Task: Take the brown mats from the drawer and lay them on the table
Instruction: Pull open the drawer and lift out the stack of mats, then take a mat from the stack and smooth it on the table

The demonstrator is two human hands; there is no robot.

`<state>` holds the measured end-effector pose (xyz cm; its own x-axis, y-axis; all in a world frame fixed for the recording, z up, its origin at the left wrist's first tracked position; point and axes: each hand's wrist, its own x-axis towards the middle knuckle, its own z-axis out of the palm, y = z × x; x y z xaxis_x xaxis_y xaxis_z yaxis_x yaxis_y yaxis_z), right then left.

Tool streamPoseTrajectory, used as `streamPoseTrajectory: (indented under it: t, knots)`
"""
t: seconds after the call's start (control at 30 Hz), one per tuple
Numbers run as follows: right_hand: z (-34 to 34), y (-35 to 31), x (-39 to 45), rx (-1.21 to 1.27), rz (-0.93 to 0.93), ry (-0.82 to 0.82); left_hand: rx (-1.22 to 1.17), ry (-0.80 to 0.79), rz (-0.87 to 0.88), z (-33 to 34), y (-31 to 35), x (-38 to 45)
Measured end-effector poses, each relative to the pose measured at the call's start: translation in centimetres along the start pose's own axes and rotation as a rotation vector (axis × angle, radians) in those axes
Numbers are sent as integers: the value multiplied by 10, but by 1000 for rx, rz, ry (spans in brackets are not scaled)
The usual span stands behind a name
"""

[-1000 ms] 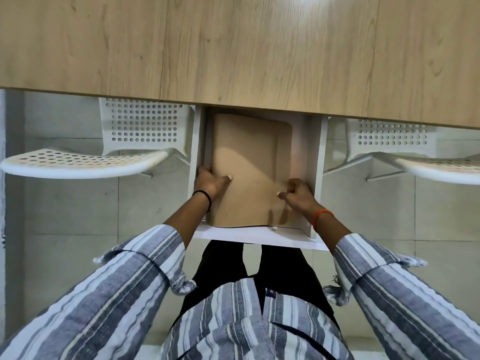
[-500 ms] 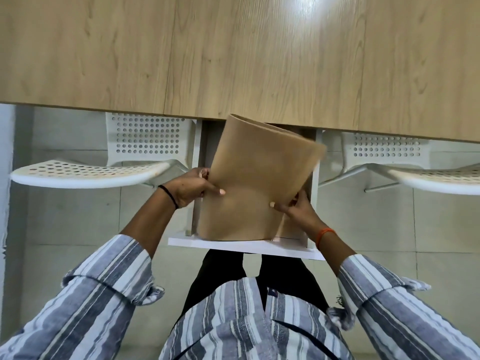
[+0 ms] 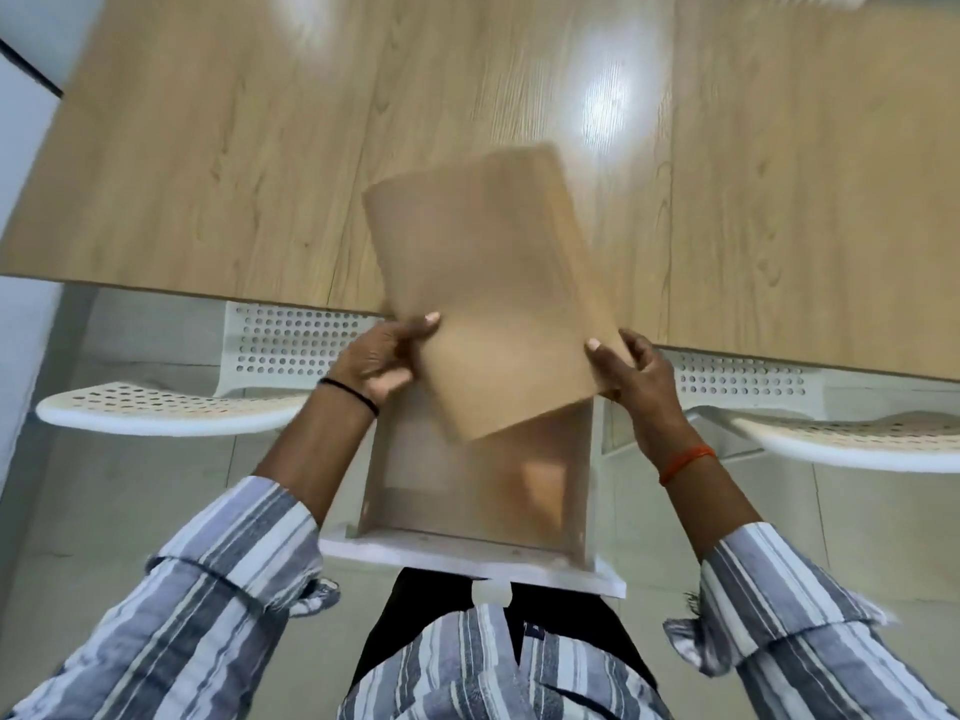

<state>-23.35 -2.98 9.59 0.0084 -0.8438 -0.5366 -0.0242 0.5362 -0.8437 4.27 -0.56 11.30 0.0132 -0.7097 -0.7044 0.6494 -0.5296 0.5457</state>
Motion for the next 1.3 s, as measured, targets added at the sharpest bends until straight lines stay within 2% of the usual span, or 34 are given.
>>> streamPoseTrajectory:
  t: [0.07,0.13,0.27,0.4,0.5,0.6,0.67,0.7,0.77,0.87,0.97,1.13,1.2,1.3]
  knots:
    - [-6,-11,7,74,30,54,-216,62,9,21,-12,15]
    - [-9,-18,11,166,71,83,-327,150,-6,44,-23,28]
    - [1,-15,12,143,148,-15,-282,260,-84,85,-44,44]
    - [6,-8,26,-29,51,4,-40,287,-115,100,-47,50]
    - [1,-7,43,-87,7,55,313,312,-88,95,-29,48]
    - [0,-14,56,-142,-4,87,671,655,104,65,-2,52]
    - [2,-23,63,-147,21,85,863,793,230,43,19,53]
    - [3,-27,69,-148,28,88,917,790,279,34,28,56]
    - [6,-36,80,-181,16,105,931,675,294,23,50,65]
    - [14,-50,94,-186,-32,139,785,489,143,17,79,77]
    - [25,-68,110,-171,-69,163,641,484,158,21,106,90]
    - [33,-88,134,-222,-178,326,548,446,300,33,136,102]
    - [33,-92,136,-175,-145,351,475,400,283,30,139,106]
    - [30,-87,136,59,29,293,274,296,158,17,135,111]
